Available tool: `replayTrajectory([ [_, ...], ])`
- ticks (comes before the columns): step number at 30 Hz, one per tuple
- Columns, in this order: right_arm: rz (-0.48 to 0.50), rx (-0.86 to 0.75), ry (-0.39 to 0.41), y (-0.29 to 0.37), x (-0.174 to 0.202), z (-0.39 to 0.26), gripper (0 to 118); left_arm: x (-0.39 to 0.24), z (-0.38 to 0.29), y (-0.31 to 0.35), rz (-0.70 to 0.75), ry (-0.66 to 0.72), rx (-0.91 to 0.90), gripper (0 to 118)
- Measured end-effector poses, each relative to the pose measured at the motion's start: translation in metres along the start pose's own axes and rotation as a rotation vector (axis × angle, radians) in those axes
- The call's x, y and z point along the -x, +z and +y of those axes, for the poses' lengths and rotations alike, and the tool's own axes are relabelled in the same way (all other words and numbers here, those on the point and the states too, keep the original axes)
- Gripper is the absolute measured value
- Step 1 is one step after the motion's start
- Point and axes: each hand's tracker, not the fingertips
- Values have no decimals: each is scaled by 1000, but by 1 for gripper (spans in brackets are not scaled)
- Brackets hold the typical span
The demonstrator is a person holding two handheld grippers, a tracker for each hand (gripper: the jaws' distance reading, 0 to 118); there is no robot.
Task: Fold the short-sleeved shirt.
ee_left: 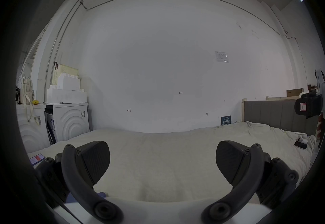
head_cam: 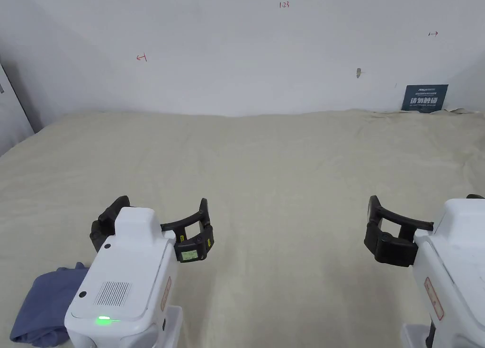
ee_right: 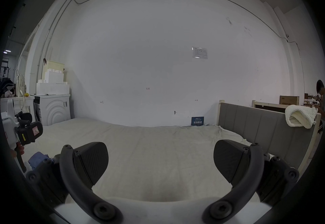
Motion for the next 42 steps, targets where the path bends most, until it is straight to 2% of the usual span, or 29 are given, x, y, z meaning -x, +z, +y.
replayTrajectory([
  [42, 8, -20, -3, -2, 1, 1, 118, 6, 0, 3, 38, -7, -14, 118],
])
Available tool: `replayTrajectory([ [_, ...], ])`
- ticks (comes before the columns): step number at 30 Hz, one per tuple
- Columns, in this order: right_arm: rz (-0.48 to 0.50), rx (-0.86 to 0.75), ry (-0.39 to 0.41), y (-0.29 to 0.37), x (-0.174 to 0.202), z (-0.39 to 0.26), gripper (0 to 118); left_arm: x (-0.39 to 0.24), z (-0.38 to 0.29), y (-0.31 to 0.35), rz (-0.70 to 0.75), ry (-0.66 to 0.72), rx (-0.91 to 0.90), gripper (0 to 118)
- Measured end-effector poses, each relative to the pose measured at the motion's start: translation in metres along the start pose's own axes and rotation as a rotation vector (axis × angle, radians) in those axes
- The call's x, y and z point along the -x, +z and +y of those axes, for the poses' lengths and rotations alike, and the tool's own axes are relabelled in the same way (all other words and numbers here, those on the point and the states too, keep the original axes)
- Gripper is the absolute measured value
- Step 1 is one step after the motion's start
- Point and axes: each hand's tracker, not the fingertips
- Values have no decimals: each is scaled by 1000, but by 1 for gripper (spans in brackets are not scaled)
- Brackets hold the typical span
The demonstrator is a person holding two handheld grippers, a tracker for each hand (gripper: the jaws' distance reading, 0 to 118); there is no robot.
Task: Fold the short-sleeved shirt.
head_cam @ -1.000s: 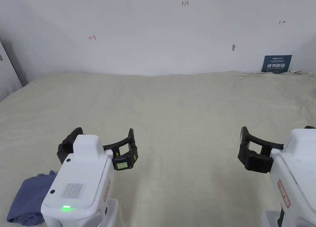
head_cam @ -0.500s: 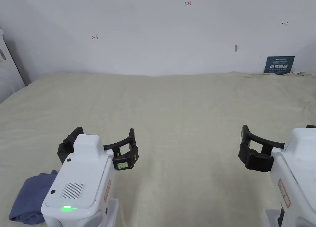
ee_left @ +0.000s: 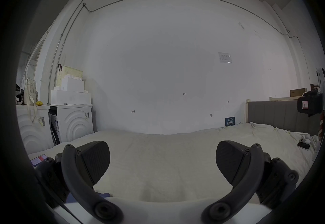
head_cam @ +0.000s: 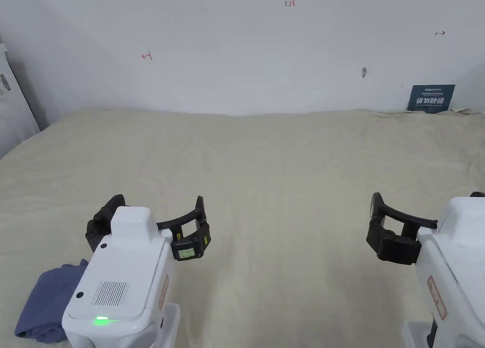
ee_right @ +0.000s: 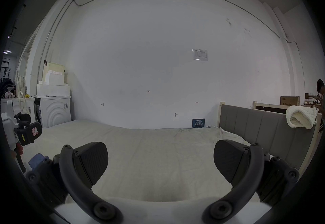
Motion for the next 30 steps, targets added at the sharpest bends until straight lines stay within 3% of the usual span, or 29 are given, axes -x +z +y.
replayTrajectory([
  [30, 1, -10, 6, 2, 5, 2, 118, 0, 0, 2, -7, -8, -7, 118],
])
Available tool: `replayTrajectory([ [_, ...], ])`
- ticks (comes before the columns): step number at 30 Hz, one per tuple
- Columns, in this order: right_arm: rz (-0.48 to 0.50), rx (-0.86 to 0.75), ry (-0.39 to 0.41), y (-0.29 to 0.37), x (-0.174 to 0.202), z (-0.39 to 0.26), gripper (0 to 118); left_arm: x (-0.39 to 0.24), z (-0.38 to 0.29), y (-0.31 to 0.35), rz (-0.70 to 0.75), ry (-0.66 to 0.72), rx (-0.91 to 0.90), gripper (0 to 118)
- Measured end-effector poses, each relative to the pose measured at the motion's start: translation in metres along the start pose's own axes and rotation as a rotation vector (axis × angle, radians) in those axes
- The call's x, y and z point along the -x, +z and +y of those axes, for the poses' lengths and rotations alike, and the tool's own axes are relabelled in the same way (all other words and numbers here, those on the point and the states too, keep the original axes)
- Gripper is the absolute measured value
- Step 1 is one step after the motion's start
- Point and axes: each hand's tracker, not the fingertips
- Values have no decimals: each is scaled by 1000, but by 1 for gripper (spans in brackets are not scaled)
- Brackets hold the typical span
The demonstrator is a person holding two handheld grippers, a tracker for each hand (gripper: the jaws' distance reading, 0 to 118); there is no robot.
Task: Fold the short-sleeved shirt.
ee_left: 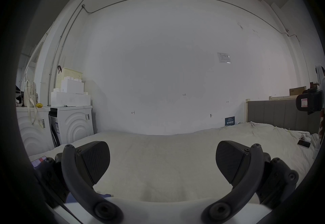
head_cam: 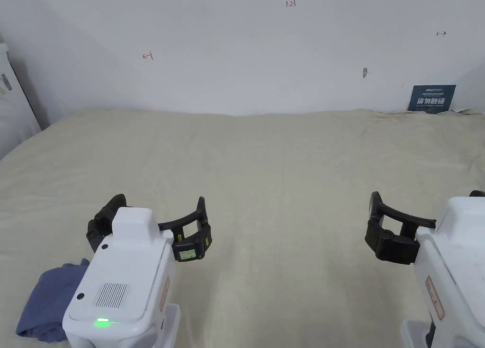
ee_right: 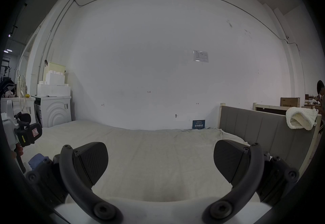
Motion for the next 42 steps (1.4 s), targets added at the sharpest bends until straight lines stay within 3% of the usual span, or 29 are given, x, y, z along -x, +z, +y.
replayTrajectory([
  [18, 10, 42, -9, 0, 1, 5, 118, 1, 1, 1, -4, 0, 3, 118],
  [23, 44, 219, -159, -6, -1, 20, 118, 1, 3, 2, -2, 8, -2, 118],
  [27, -101, 406, -207, -13, 7, 35, 117, 2, 4, 2, -2, 13, -4, 118],
  [31, -133, 500, -283, -19, 5, 38, 117, 3, 5, 3, -1, 27, -8, 118],
  [37, -193, 501, -299, -20, 6, 33, 117, 3, 6, 2, 5, 27, -10, 118],
  [42, -171, 508, -290, -24, 2, 30, 117, 3, 6, 2, 1, 22, -10, 118],
])
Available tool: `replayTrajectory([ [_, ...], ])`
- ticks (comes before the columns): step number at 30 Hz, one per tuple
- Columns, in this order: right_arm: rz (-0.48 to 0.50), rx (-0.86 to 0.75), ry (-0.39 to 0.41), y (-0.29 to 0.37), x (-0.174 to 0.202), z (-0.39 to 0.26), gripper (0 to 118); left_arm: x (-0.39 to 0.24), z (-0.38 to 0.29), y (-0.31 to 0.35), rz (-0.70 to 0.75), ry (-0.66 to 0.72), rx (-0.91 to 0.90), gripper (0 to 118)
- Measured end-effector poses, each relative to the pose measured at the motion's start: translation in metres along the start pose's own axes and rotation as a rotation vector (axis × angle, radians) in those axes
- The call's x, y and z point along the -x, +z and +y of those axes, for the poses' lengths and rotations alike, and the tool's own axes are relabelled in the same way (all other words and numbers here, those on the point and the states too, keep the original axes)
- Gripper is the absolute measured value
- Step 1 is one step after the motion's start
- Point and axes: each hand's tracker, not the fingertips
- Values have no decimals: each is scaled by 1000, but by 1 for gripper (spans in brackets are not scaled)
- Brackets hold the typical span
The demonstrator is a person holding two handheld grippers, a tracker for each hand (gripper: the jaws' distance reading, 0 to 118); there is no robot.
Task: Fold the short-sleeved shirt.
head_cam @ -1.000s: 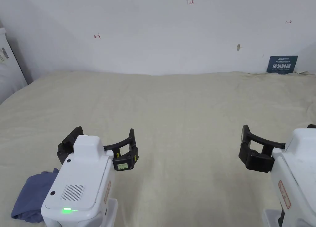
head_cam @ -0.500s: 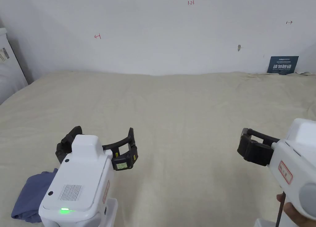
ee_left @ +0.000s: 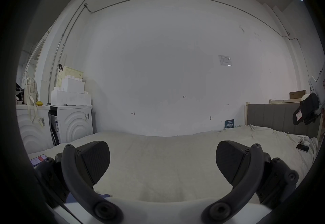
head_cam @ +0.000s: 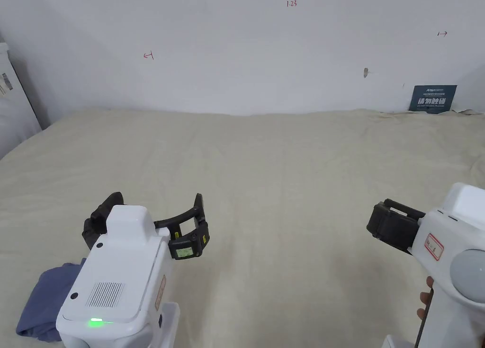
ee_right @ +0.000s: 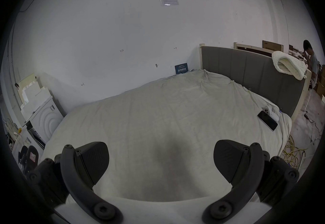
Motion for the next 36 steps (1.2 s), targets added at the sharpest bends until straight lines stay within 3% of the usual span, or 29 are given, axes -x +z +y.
replayTrajectory([
  [5, -11, -8, 25, -1, -3, -2, 117, 0, 0, 1, -3, -2, -1, 118],
  [9, 12, -116, 102, 3, -2, -5, 117, 0, 0, 1, -3, 1, 0, 118],
  [15, 147, -443, 201, 11, -11, -21, 117, -1, 2, 1, -5, -2, -5, 118],
  [19, 114, -543, 315, 13, -7, -29, 118, 0, 2, 1, -2, 3, -7, 118],
  [23, 124, -567, 333, 14, -5, -32, 118, -1, 2, 1, -2, 3, -10, 118],
  [36, 149, -547, 269, 15, -8, -29, 118, 0, 2, 2, -2, 1, -10, 118],
])
